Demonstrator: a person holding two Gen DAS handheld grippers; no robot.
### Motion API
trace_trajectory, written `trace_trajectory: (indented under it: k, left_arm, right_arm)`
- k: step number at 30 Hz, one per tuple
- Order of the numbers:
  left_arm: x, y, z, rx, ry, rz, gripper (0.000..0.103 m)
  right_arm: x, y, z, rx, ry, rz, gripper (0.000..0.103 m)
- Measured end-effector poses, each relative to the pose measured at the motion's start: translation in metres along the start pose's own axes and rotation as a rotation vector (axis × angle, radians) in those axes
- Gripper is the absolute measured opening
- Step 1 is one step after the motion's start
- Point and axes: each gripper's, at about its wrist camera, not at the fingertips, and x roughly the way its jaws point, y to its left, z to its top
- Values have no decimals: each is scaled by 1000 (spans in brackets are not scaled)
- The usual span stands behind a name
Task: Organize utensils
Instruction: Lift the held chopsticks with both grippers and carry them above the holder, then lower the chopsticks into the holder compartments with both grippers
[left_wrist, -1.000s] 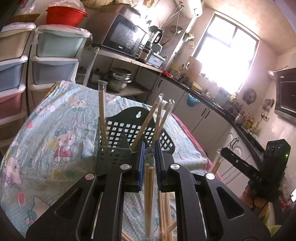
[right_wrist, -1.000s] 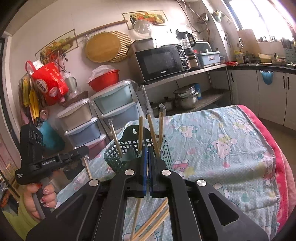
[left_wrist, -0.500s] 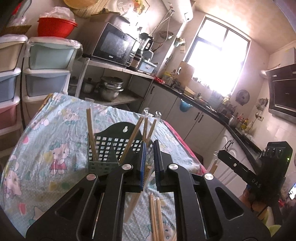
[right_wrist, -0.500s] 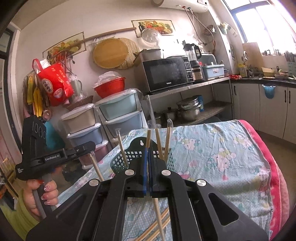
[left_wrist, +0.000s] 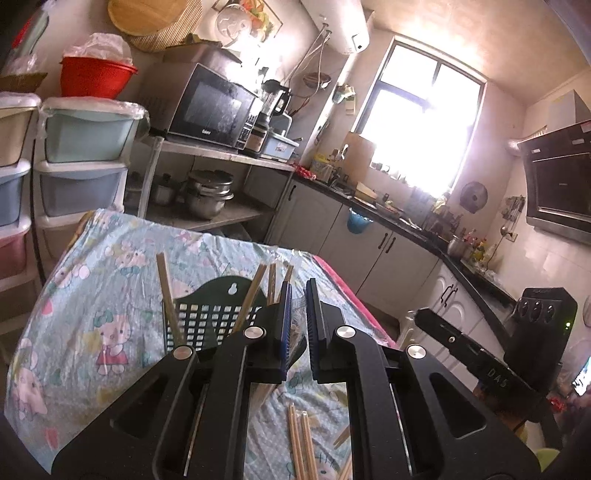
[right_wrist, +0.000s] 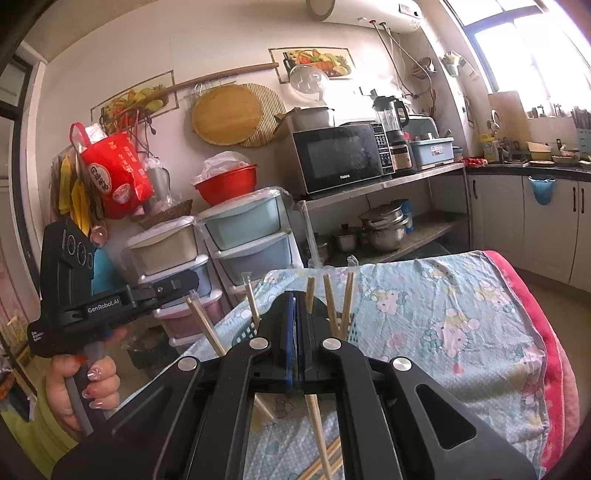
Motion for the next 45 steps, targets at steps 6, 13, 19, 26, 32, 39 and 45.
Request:
trace_trajectory:
  k: [6,13,19,26,32,39,45]
  left_arm:
    - [0,-3,10,13,-17,-4,5]
    - [-3,-5,25,29,-41,-2,5]
    - [-10,-10,42,50,-84,7,5]
    - [-19,-8,64,58,-139,25,5]
    - [-23,-5,79,62,-179,55,5]
    - [-19,0,87,69,-196,93,5]
    - [-9,10,87,57,-195,106,5]
  right_arm:
    - [4,8,8,-20,-9,13,2]
    - [12,20,23,-47,-23,32,2]
    - [22,27,38,-61,-42,48,2]
    - [30,36,57,-72,-72,60,2]
    - [35,43,75,-92,-98,63,2]
    - [42,45,96,-110,-133,52,2]
    - [55,42,108,-119,-156,40,2]
